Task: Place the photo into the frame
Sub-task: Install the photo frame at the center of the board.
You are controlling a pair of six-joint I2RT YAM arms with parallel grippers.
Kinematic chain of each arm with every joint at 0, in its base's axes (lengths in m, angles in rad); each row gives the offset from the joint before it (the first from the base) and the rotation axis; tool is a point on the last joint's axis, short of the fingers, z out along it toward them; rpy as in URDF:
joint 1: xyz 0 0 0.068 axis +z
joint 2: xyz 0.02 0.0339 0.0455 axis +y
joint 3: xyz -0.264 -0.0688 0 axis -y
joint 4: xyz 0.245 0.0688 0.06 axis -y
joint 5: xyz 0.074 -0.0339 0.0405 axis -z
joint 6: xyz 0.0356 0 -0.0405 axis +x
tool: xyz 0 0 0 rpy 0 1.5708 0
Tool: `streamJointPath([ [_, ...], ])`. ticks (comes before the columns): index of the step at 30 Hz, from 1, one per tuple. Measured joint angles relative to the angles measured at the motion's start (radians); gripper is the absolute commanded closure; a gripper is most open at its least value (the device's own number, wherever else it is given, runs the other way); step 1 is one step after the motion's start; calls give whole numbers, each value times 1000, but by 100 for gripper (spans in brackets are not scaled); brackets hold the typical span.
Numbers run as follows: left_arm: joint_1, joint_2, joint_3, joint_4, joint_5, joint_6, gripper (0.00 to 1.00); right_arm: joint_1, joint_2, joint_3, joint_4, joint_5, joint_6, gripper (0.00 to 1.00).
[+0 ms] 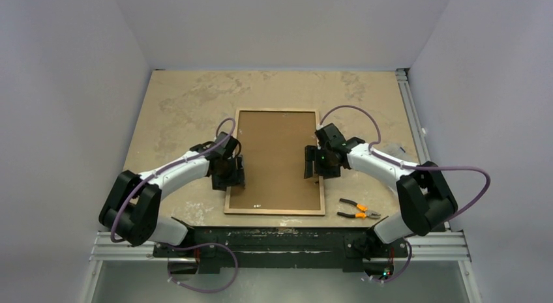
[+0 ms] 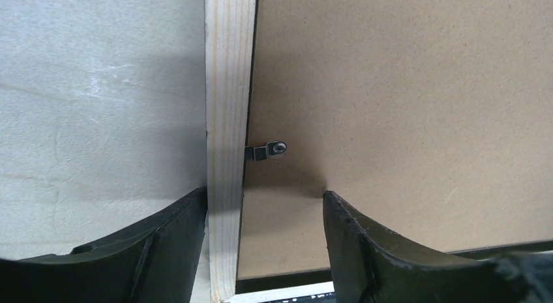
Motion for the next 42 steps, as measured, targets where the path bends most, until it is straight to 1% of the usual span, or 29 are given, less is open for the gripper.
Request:
streamJointPath([
  [6,-58,-4,-6,16,2,-24,38,-45,-8,-8,5,-25,-8,31],
  [11,-102,-52,-48,43,0,-55,37,-52,-63,-54,6,-37,-17,31],
  [15,-130,-112,-94,61,-2,-85,31,-54,-91,-80,5,-41,-17,25],
  [19,-140,-122,-96,48,-8,-103,29,-48,-92,-80,2,-40,-19,16],
  [22,-140,-99,-54,2,-18,-101,28,-51,-86,-62,-12,-39,-25,14],
  [25,-126,-65,6,-26,-25,-97,28,-84,-69,-20,-14,-40,-36,13],
  [30,-31,-12,84,-21,-12,-71,29,-184,22,92,-9,-40,-69,13],
  [34,53,47,125,-10,2,-42,30,-217,139,189,-5,-36,-94,14],
  [36,72,85,154,-10,5,-22,31,-221,200,235,-5,-35,-103,15],
  [42,79,183,236,-6,24,10,32,-225,350,355,-6,-14,-119,20],
])
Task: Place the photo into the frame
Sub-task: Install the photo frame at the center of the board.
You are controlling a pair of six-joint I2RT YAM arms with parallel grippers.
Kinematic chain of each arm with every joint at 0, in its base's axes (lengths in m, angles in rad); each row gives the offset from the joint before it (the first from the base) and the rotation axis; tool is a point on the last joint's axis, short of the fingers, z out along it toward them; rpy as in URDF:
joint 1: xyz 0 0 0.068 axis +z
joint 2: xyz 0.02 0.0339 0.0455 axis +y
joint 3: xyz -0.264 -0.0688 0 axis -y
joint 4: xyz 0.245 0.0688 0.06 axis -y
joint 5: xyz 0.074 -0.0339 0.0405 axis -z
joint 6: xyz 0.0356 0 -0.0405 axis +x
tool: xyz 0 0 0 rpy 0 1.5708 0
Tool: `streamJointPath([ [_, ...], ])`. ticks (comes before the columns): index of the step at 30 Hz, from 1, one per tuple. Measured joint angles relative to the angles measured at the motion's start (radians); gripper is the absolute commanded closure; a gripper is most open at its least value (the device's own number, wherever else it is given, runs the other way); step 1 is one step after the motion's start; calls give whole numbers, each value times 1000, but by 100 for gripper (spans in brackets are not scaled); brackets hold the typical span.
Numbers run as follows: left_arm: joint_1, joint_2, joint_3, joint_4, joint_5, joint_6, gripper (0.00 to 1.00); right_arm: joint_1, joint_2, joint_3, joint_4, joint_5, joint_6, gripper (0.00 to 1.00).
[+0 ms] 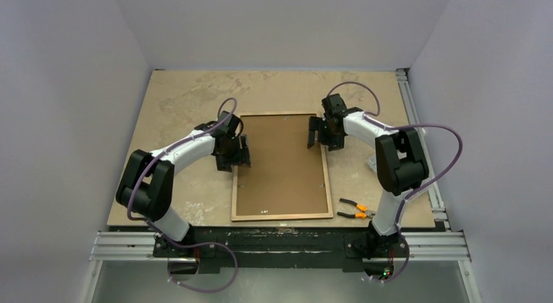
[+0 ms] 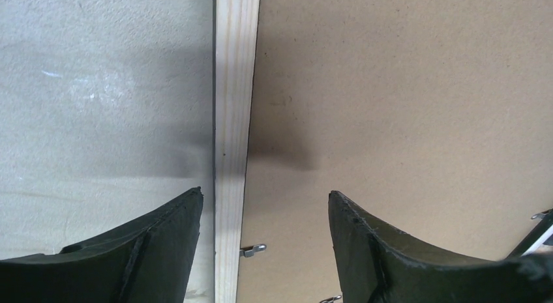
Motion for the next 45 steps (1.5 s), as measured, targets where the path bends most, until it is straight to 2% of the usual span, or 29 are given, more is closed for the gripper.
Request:
streamJointPath([
  [5,0,26,11,1,4,21,34,-2,71,89,-18,41,-17,26],
  [10,1,37,11,1,5,24,35,-2,112,141,-31,93,-45,48],
  [18,1,47,11,1,8,25,36,-5,114,153,-38,109,-74,95],
  [20,1,48,11,1,9,26,36,-11,113,155,-44,99,-78,100],
  [25,1,48,13,1,13,32,34,-10,113,158,-46,102,-88,99],
  [28,6,48,22,0,18,34,32,-10,113,158,-47,101,-88,69],
  [31,21,48,42,0,27,40,30,-10,112,155,-42,90,-84,45],
  [35,58,48,84,-2,44,40,30,-18,66,92,-34,56,-76,28],
  [38,93,63,134,-9,54,41,30,-31,-6,22,-29,2,-63,24],
  [45,131,197,314,-61,32,52,32,-66,-117,-92,16,-102,-27,23],
])
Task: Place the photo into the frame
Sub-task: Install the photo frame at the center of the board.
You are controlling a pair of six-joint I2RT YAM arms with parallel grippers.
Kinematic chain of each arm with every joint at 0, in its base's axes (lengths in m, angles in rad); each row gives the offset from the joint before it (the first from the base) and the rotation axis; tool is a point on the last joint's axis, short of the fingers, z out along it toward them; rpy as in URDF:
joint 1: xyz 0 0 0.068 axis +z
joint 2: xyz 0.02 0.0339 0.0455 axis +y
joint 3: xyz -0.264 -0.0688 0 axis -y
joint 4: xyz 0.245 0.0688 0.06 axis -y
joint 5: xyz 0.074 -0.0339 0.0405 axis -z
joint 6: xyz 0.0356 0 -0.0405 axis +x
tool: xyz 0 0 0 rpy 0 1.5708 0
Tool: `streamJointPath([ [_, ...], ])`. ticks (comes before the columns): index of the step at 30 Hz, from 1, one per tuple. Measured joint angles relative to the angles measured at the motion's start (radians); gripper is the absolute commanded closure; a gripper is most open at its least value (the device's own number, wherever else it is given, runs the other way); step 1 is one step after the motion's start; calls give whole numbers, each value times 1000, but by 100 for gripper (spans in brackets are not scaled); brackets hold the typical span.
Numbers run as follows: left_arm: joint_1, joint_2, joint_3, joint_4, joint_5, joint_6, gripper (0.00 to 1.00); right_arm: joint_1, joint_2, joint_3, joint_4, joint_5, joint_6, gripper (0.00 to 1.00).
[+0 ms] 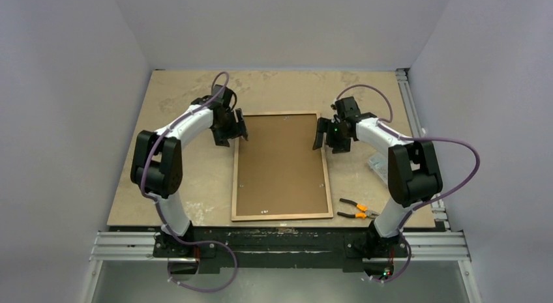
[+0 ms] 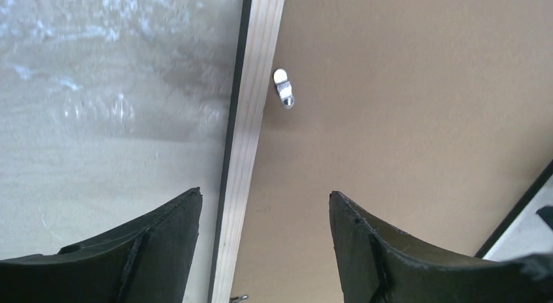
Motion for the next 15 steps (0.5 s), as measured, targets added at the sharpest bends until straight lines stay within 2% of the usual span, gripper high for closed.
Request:
streamJointPath([
  [15,0,291,301,-145,-127,14,43,1,0,-63,32,-67,27,23],
])
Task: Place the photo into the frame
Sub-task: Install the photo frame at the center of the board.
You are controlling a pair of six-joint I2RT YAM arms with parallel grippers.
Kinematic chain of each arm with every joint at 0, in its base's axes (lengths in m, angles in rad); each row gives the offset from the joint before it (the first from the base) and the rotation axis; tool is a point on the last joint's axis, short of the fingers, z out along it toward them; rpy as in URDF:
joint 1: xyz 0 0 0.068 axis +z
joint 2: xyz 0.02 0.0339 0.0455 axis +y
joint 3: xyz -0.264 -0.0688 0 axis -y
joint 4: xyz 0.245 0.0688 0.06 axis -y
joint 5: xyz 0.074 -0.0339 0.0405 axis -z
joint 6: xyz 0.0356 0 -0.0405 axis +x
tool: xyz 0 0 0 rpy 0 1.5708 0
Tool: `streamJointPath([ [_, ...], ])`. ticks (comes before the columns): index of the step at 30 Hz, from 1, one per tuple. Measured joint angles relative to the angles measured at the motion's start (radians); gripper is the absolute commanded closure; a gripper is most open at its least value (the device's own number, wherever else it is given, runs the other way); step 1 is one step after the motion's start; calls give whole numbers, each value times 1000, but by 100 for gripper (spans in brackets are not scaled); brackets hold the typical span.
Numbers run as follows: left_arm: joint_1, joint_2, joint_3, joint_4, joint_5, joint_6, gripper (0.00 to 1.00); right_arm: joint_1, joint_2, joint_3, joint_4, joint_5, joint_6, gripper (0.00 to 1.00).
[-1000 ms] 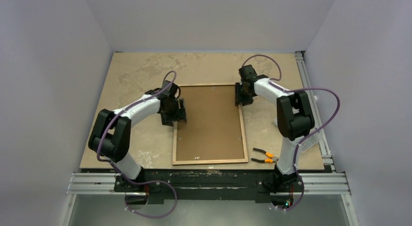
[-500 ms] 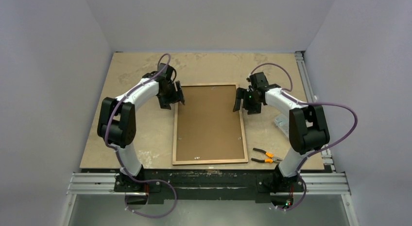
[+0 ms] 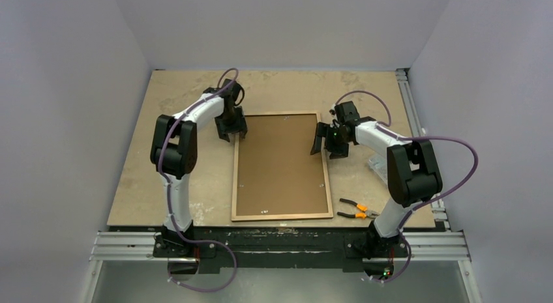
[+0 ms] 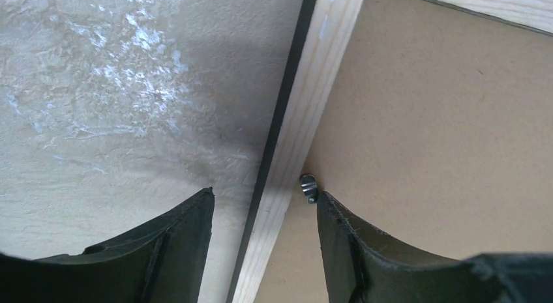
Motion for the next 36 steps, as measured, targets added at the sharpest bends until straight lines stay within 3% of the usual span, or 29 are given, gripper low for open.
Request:
streamJointPath([
  [7,-5,46,61,-45,-25,8,47,0,0,0,12,-13,5,24],
  [10,-14,64,91,-69,-35,11,55,0,0,0,13,-13,6,24],
  [15,-34,87,129,-87,-48,24,79,0,0,0,13,-14,6,24],
  [20,-34,84,126,-93,-56,35,96,0,0,0,13,-14,6,24],
  [24,-34,56,80,-51,-50,34,100,0,0,0,13,-14,6,23],
  [26,-34,38,51,-23,-43,34,91,0,0,0,13,-14,6,24],
  [30,-30,-10,-23,47,-22,33,52,0,0,-7,15,-14,6,23],
  [32,-27,-42,-80,70,24,27,40,0,0,-18,14,-14,6,23],
  [36,-29,-115,-193,87,113,11,33,0,-21,-43,18,-18,6,23],
])
